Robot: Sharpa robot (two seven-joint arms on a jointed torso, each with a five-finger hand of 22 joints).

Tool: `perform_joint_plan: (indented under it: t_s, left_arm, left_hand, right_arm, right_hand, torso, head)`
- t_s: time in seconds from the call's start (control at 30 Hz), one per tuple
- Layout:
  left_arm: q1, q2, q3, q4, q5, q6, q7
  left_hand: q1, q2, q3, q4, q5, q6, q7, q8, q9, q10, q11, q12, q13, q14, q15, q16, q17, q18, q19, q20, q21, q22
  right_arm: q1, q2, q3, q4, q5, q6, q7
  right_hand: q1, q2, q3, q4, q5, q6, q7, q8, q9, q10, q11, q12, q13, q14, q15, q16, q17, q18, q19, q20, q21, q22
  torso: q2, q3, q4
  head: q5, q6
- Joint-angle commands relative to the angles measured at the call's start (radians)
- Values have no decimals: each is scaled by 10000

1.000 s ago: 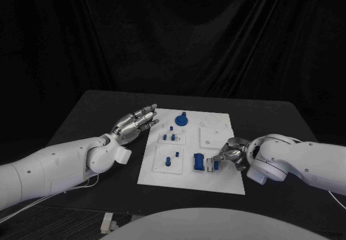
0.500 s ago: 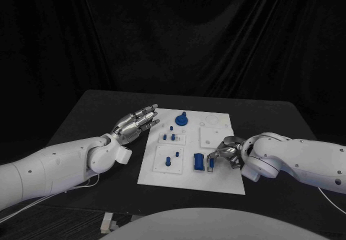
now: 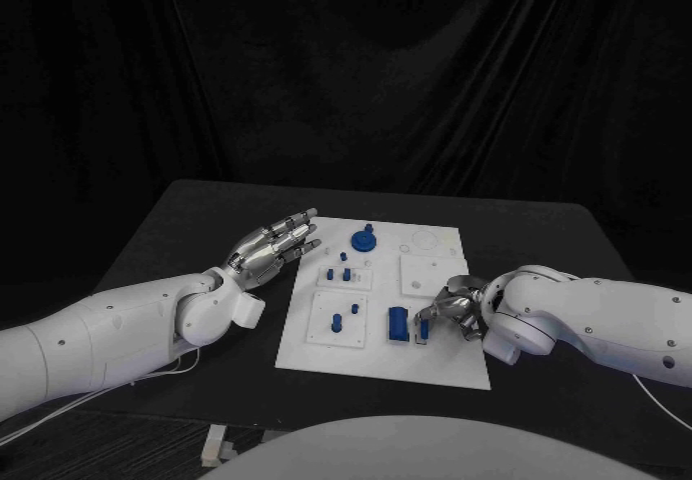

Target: Assemble the parts on the task board

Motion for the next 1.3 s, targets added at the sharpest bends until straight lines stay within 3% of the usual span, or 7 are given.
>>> perform_joint_plan:
  t_s: [0.03,0.43,0.57,0.77,0.9,1.13,1.3]
  left_arm:
    - [-18,31,11,-2,10,138,89]
    - [-34,68,11,-35,10,160,62]
    - [-37,76,11,-44,10,167,42]
    - [-41,72,11,-49,10,170,21]
    - [-43,73,11,-51,10,170,15]
    - [-44,77,11,-52,10,178,2]
    - [-46,88,11,-67,10,189,-7]
  left_hand:
    - [10,15,56,-16,26,-41,58,61,10,2,57,-16,-16,11,86,6,-7,32,20,66,-31,5]
    - [5,25,67,-20,28,-38,61,64,11,0,54,-25,-17,10,86,2,-8,33,20,66,-31,3]
    - [5,25,67,-20,28,-38,61,64,11,0,54,-25,-17,10,86,2,-8,33,20,66,-31,3]
    - [5,25,67,-20,28,-38,61,64,11,0,54,-25,-17,10,86,2,-8,33,20,66,-31,3]
    - [3,33,76,-25,30,-28,65,68,12,-3,52,-31,-19,10,85,2,-8,33,19,65,-32,1]
    - [3,34,78,-26,30,-26,66,68,13,-3,52,-32,-19,10,85,2,-8,33,19,64,-33,1]
    - [3,34,78,-26,30,-26,66,68,13,-3,52,-32,-19,10,85,2,-8,33,19,64,-33,1]
  right_arm:
    - [-71,21,-27,19,-5,461,-384]
    - [-100,55,-27,61,-7,525,-380]
    - [-107,70,-27,78,-8,557,-378]
    - [-114,104,-27,67,-8,585,-394]
    - [-117,116,-27,36,-8,594,-406]
    - [-119,127,-27,30,-8,643,-415]
    - [-120,135,-27,35,-8,667,-413]
  right_hand:
    - [-64,1,269,-218,-105,-20,5,-35,-25,1086,-33,35,2632,685,-23,-7,655,100,-6,-3,-47,1353]
    - [-101,6,248,-187,-236,-5,5,-33,-52,1086,-32,35,2632,680,-22,-24,625,107,-17,-2,-87,1342]
    - [-195,1,180,-101,-617,0,5,-45,-118,1086,-32,35,2632,674,-19,-45,588,114,-31,1,-132,1330]
    - [-438,-31,-76,205,-1812,26,21,-74,-274,1086,-15,35,2632,672,-5,-56,560,116,-31,14,-162,1324]
    - [-723,-107,-423,584,-2972,18,64,-106,-402,1086,23,35,2632,667,24,-71,524,118,-33,37,-198,1318]
    - [-941,-250,-946,940,-3591,-11,108,-102,-493,1086,63,35,2632,665,57,-74,504,125,-39,68,-244,1311]
    - [-1012,-258,-1427,1253,-4481,-30,104,-55,-538,1086,65,35,2632,664,59,-68,501,127,-36,78,-259,1311]
  torso:
    - [0,-4,-8]
    - [-4,2,-6]
    - [-6,0,-9]
    - [-4,-4,-10]
    - [-4,-1,8]
    - [1,-3,-5]
    - [0,-6,8]
  head:
    - [-1,-2]
    - [-12,-2]
    - [12,-2]
    - [16,-2]
    - [15,-2]
    - [31,-2]
    - [24,-2]
